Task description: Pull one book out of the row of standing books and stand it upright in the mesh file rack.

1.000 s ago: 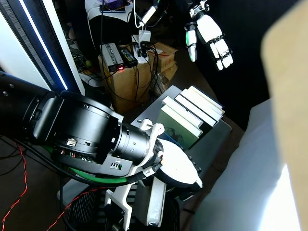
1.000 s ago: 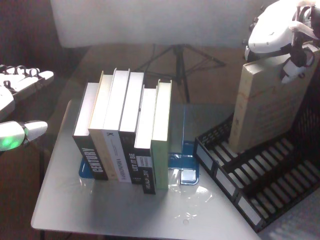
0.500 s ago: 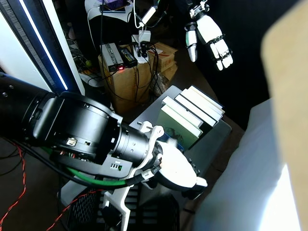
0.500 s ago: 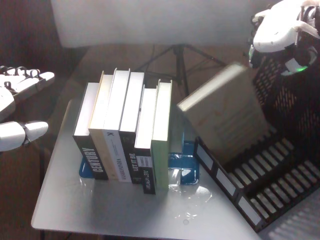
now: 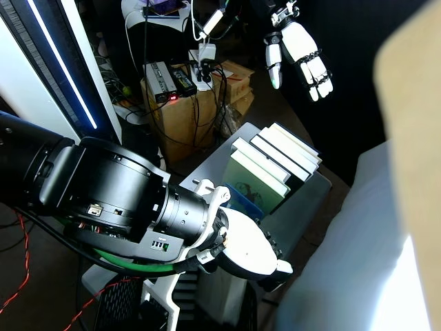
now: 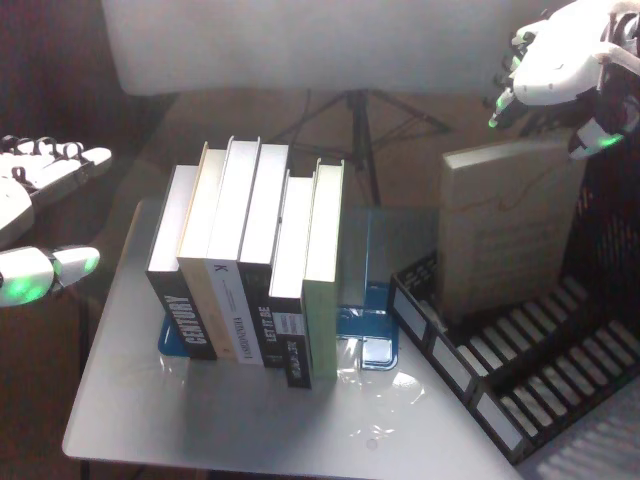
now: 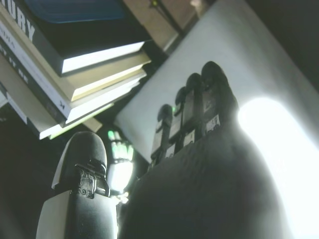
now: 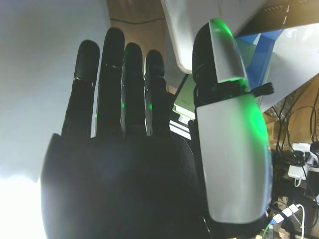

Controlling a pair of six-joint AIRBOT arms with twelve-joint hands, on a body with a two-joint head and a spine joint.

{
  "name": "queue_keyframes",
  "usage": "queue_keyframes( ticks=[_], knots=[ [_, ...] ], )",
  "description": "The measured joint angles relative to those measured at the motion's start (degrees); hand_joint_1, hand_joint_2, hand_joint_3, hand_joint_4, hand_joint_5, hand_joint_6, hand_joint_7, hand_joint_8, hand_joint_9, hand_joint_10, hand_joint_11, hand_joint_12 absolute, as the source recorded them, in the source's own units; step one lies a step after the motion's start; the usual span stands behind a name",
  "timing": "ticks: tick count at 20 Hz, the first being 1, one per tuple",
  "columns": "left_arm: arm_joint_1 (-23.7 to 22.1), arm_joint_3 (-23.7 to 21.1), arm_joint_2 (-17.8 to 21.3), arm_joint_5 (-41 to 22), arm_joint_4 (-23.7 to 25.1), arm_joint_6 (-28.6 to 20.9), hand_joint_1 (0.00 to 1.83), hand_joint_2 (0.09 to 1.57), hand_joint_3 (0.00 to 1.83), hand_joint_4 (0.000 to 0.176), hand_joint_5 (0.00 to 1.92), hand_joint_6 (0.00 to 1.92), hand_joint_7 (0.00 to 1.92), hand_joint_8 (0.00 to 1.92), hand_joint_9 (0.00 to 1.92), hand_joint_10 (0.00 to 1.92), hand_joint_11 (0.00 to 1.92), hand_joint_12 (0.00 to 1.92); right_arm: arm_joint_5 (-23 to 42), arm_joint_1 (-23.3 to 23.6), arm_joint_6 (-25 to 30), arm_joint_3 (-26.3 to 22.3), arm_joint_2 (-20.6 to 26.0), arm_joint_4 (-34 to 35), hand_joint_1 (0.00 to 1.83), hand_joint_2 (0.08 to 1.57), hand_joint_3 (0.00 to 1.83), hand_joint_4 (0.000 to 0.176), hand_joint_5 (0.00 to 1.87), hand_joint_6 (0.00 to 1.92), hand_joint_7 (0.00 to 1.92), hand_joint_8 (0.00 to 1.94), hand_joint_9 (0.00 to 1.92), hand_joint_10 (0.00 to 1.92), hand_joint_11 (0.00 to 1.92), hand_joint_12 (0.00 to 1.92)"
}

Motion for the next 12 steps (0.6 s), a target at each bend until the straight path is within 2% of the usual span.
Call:
queue_keyframes(
  ticks=[1,2,3,4,5,6,7,8,9,10,11,12],
  knots=[
    [0.0,0.0,0.0,0.0,0.0,0.0,0.39,1.36,0.0,0.094,0.0,0.0,0.0,0.0,0.0,0.0,0.0,0.0,-0.3,0.0,0.4,-0.7,0.6,0.0,0.92,1.19,0.02,0.0,0.25,0.0,0.26,0.0,0.13,0.49,0.0,1.22],
    [0.0,0.0,0.0,0.0,-0.2,-0.2,0.38,1.36,0.0,0.095,0.0,0.0,0.0,0.0,0.0,0.0,0.0,0.0,-0.9,0.0,1.3,-1.9,1.5,0.0,0.75,1.24,0.02,0.0,0.15,0.0,0.16,0.0,0.05,0.41,0.0,1.02],
    [0.0,0.0,0.0,0.0,-0.1,-0.3,0.38,1.36,0.0,0.1,0.0,0.0,0.0,0.0,0.0,0.0,0.0,0.0,-1.2,0.0,1.4,-3.0,2.2,0.0,0.6,1.27,0.01,0.0,0.06,0.0,0.07,0.0,0.02,0.23,0.0,0.76],
    [0.0,0.0,0.0,0.0,0.2,-0.6,0.39,1.36,0.0,0.097,0.0,0.0,0.0,0.0,0.0,0.0,0.0,0.0,-1.1,0.8,1.5,-4.9,3.4,-0.1,0.51,1.29,0.01,0.0,0.01,0.0,0.02,0.0,0.01,0.13,0.0,0.55],
    [0.0,0.0,0.0,0.0,0.3,-0.7,0.39,1.36,0.0,0.101,0.0,0.0,0.0,0.0,0.0,0.0,0.0,0.0,-0.9,1.8,1.5,-5.9,4.0,-0.1,0.45,1.28,0.0,0.0,0.0,0.0,0.0,0.0,0.0,0.03,0.0,0.29],
    [-0.1,0.0,0.0,0.0,0.9,-0.9,0.39,1.36,0.0,0.104,0.0,0.0,0.0,0.0,0.0,0.0,0.0,0.0,0.0,3.8,1.5,-7.7,5.3,1.1,0.42,1.28,0.0,0.0,0.0,0.0,0.0,0.0,0.0,0.0,0.0,0.11],
    [-0.3,0.0,-0.1,-0.1,1.3,-1.0,0.4,1.36,0.0,0.092,0.0,0.0,0.0,0.0,0.0,0.0,0.0,0.0,-0.7,4.9,1.4,-8.6,6.1,3.4,0.39,1.25,0.0,0.0,0.0,0.0,0.0,0.0,0.0,0.0,0.0,0.02],
    [-0.7,0.0,-0.2,-0.5,1.7,-1.3,0.42,1.35,0.0,0.093,0.0,0.0,0.0,0.0,0.0,0.0,0.0,0.0,-2.4,5.7,-7.9,-9.6,7.3,14.3,0.28,1.21,0.0,0.0,0.0,0.0,0.0,0.0,0.0,0.0,0.02,0.01],
    [-0.8,0.0,-0.2,-0.8,2.0,-1.5,0.42,1.35,0.0,0.099,0.0,0.0,0.0,0.0,0.0,0.0,0.0,0.0,-2.1,6.1,-12.2,-10.4,8.2,19.8,0.21,1.18,0.0,0.0,0.0,0.0,0.0,0.0,0.0,0.0,0.0,0.0],
    [-1.3,0.0,-0.3,-1.0,2.1,-2.2,0.44,1.35,0.0,0.095,0.0,0.0,0.0,0.0,0.0,0.0,0.0,0.0,-0.7,6.1,-20.2,-10.7,8.9,30.3,0.21,1.21,0.0,0.01,0.0,0.0,0.0,0.0,0.0,0.0,0.0,0.0],
    [-1.7,0.0,-0.3,-1.4,2.2,-2.7,0.4,1.35,0.0,0.099,0.0,0.0,0.0,0.0,0.0,0.0,0.0,0.0,1.0,6.1,-26.5,-10.7,9.4,40.5,0.19,1.23,0.0,0.021,0.0,0.0,0.0,0.0,0.0,0.0,0.0,0.0],
    [-2.3,0.0,-0.3,-2.2,2.9,-3.3,0.38,1.34,0.0,0.116,0.0,0.0,0.0,0.0,0.0,0.0,0.0,0.0,2.7,6.1,-32.9,-10.7,9.9,53.2,0.2,1.27,0.02,0.028,0.0,0.0,0.0,0.0,0.0,0.0,0.0,0.0]
  ],
)
